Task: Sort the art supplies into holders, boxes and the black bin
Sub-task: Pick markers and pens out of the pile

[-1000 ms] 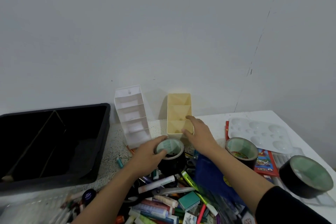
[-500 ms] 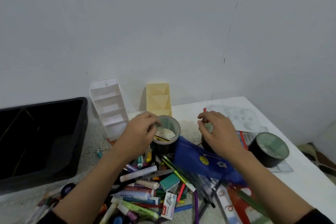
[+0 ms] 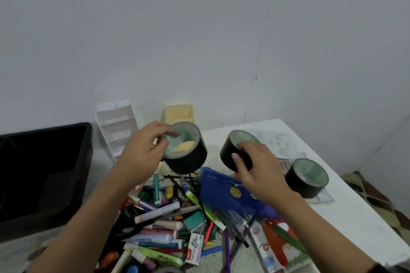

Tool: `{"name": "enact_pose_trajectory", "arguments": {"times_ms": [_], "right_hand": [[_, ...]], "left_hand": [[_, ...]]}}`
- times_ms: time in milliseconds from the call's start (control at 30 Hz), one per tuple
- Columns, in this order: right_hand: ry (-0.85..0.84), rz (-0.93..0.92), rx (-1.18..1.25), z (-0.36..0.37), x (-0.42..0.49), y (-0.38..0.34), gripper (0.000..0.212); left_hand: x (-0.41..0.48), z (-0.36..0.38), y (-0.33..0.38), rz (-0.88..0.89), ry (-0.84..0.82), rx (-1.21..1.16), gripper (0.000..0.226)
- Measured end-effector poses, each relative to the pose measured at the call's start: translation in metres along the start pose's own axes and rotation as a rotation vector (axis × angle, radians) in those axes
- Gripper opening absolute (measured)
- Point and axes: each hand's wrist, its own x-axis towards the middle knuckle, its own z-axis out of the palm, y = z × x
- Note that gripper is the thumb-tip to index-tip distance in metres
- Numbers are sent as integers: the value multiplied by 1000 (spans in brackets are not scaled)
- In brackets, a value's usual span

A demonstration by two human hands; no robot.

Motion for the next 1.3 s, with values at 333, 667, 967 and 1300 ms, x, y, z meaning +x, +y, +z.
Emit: {"name": "enact_pose_trajectory", "arguments": {"times_ms": [333, 667, 967, 1300], "right_hand": [[-31, -423, 419, 43, 64, -161, 20], [-192, -734, 496, 155, 72, -332, 26], [-254, -828, 383, 243, 80, -443, 21], [-591, -718, 86, 288, 59, -466, 24]], "left_hand": [[-69, -132, -43, -211, 273, 119, 34], [-181, -293, -123, -463, 462, 312, 36], [-206, -383, -229, -477, 231, 484, 36], [-201, -391, -300, -428, -297, 745, 42]]}}
